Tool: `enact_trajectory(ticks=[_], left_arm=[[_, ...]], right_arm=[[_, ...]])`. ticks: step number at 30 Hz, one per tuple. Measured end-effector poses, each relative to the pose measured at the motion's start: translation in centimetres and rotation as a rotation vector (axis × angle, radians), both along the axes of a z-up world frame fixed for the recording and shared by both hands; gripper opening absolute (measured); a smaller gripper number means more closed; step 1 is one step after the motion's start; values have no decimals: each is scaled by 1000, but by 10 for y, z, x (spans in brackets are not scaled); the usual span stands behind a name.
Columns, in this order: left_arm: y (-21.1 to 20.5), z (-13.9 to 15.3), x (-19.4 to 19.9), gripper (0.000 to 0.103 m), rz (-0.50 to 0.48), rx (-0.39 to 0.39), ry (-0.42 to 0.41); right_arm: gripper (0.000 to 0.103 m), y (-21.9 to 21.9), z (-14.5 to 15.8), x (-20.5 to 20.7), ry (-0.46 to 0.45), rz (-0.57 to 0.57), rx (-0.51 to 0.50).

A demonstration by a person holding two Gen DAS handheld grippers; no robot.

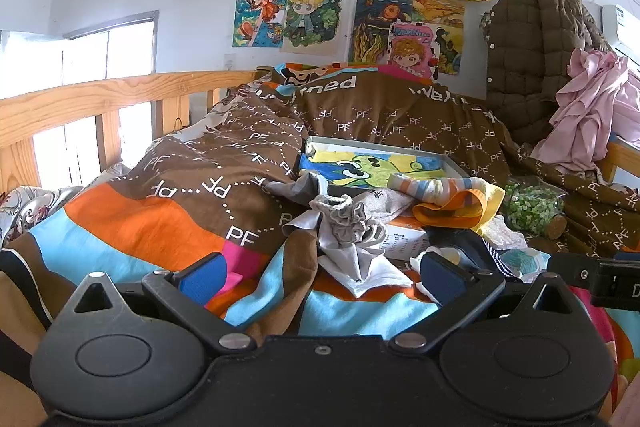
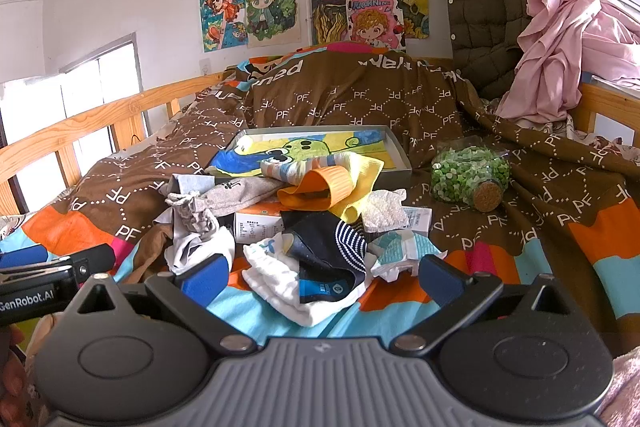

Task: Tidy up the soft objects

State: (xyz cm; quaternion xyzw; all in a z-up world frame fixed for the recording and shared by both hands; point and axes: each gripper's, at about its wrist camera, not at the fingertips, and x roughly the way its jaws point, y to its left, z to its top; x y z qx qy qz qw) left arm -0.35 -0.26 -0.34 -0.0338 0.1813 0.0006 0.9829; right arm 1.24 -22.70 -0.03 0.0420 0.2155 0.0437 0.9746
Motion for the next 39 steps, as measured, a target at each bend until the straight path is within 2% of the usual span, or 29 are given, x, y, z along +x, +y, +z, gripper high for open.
enact_trajectory(ticks=[39], left_arm=[[3,-3,1,102,4,0,2]], right_arm=[[103,0,0,0,3,0,0]])
